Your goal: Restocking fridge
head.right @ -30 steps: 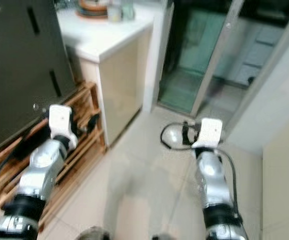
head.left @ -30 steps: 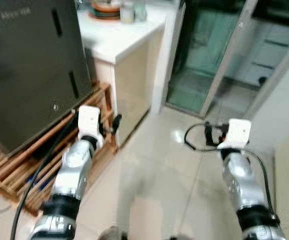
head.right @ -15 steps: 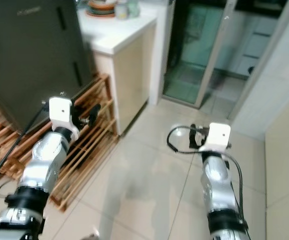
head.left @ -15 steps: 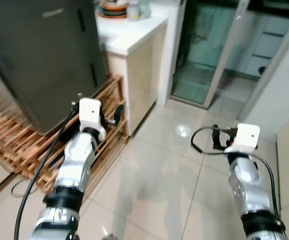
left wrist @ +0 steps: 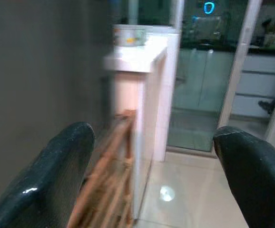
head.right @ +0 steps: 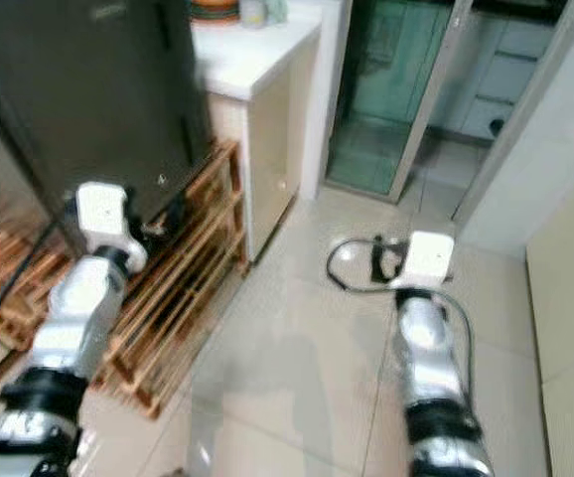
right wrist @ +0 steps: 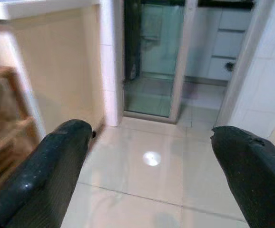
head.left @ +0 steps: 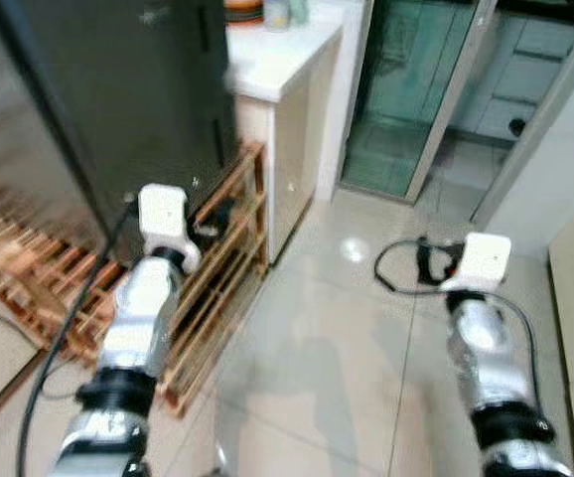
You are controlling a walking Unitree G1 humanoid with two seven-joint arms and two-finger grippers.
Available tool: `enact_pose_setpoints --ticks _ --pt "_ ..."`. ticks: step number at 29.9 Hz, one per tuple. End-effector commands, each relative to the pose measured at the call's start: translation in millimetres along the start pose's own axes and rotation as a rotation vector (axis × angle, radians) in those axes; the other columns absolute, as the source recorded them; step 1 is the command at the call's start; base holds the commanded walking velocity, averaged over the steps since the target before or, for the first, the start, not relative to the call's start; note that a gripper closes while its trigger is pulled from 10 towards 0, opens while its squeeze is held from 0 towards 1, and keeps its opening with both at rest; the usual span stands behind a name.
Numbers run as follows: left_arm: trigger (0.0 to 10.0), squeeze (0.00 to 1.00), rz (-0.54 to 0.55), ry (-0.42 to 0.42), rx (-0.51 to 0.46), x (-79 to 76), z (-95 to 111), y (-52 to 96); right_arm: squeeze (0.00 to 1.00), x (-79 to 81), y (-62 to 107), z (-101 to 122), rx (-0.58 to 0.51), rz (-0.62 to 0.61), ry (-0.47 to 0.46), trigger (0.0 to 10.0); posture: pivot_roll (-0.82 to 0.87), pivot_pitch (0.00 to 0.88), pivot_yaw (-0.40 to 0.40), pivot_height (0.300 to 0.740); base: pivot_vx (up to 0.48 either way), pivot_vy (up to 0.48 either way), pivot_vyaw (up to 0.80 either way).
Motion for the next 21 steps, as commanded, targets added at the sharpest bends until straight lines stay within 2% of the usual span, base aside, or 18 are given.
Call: enact_pose_setpoints --ticks 1,4,10,12,15,17,21 --pt "10.0 0.0 -0.033 0.008 -0.043 -7.2 10.6 -1.4 0.0 -4.9 -1.1 1.8 -0.007 -0.003 0.019 10.0 -0.05 0.0 -0.007 0.74 -0.262 0.405 0.0" --pt "10.0 0.0 -0.031 0.009 -0.038 -6.0 9.2 -1.1 0.0 -5.5 -0.9 0.1 -0.003 0.0 0.022 10.0 -0.05 0.0 -0.011 0.74 -0.257 0.407 0.0" --pt "10.0 0.0 -0.037 -0.021 -0.05 -9.6 13.1 -4.0 0.0 -4.7 -1.6 -0.2 -0.001 0.007 0.028 10.0 -0.05 0.0 -0.014 0.74 0.0 0.451 0.0" --pt "10.0 0.0 -0.035 -0.048 -0.057 -12.6 16.0 -6.1 0.0 -3.9 -2.3 1.0 -0.003 0.011 0.03 10.0 -0.05 0.0 -0.018 0.74 0.0 0.0 0.0" --pt "10.0 0.0 0.001 -0.004 -0.075 -11.5 24.4 -11.4 0.0 -3.7 -3.5 4.6 -0.013 0.018 0.039 10.0 -0.06 0.0 -0.023 0.74 0.0 0.0 0.0" --pt "10.0 0.0 0.046 -0.006 -0.091 -7.9 32.0 -16.9 0.0 -4.4 -3.6 5.5 -0.017 0.021 0.044 10.0 -0.06 0.0 -0.026 0.74 0.0 0.0 0.0" --pt "10.0 0.0 0.083 -0.007 -0.089 -7.1 34.5 -24.4 0.0 -5.1 -3.5 4.6 -0.015 0.022 0.047 10.0 -0.06 0.0 -0.027 0.74 0.0 0.0 0.0"
Point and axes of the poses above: a point about 5 cm out from each wrist's last joint towards the gripper, its own y axis pointing back from the gripper into the wrist, its own z axis along the axis of the wrist's last joint, x = y × z, the point moved 6 cm from there along -y, pointing out of the wrist towards the gripper, and after that the axes turned 5 degrees about y, right-handed, at the moved point
